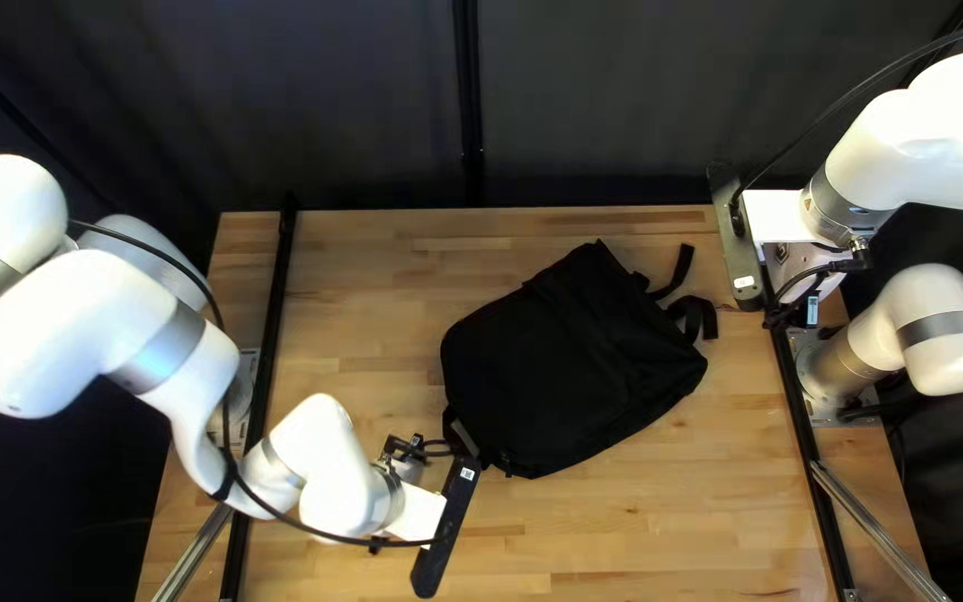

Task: Remove a lunch box from a kids backpack

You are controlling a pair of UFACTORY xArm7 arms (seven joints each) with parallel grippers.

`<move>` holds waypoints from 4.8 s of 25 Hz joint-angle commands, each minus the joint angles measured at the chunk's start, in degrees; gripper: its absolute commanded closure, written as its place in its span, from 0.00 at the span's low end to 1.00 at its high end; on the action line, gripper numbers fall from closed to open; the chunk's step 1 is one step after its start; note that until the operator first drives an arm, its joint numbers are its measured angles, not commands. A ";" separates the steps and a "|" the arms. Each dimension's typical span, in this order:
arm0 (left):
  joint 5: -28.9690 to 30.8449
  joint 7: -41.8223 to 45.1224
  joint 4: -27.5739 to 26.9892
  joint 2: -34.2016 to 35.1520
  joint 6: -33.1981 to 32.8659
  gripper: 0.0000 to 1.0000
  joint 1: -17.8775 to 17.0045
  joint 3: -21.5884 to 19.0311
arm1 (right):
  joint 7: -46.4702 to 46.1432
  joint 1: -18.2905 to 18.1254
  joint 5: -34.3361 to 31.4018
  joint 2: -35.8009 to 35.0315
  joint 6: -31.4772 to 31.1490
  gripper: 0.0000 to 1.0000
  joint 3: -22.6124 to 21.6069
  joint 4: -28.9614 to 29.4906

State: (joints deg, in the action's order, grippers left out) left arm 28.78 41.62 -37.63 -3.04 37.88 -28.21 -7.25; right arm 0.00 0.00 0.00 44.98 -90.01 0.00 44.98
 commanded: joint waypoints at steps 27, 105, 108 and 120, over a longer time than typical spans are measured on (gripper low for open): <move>23.25 58.00 -3.98 -3.87 -5.61 0.00 -0.87 4.93 | 0.00 0.00 0.00 0.00 0.00 0.00 0.00 0.00; 32.02 87.46 -23.97 -24.63 28.39 1.00 -13.32 10.25 | 0.00 0.00 0.00 0.00 0.00 0.00 0.00 0.00; 32.66 88.03 -21.98 -22.69 26.02 1.00 -12.26 10.72 | 0.00 0.00 0.00 0.00 0.00 0.00 0.00 0.00; 24.50 76.57 -19.00 -16.86 9.24 1.00 -1.90 11.27 | 0.00 0.00 0.00 0.00 0.00 0.00 0.00 0.00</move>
State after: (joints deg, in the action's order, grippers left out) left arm 58.09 125.47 -55.28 -20.24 51.65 -33.80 4.58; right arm 0.00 0.00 0.00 44.98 -90.01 0.00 44.98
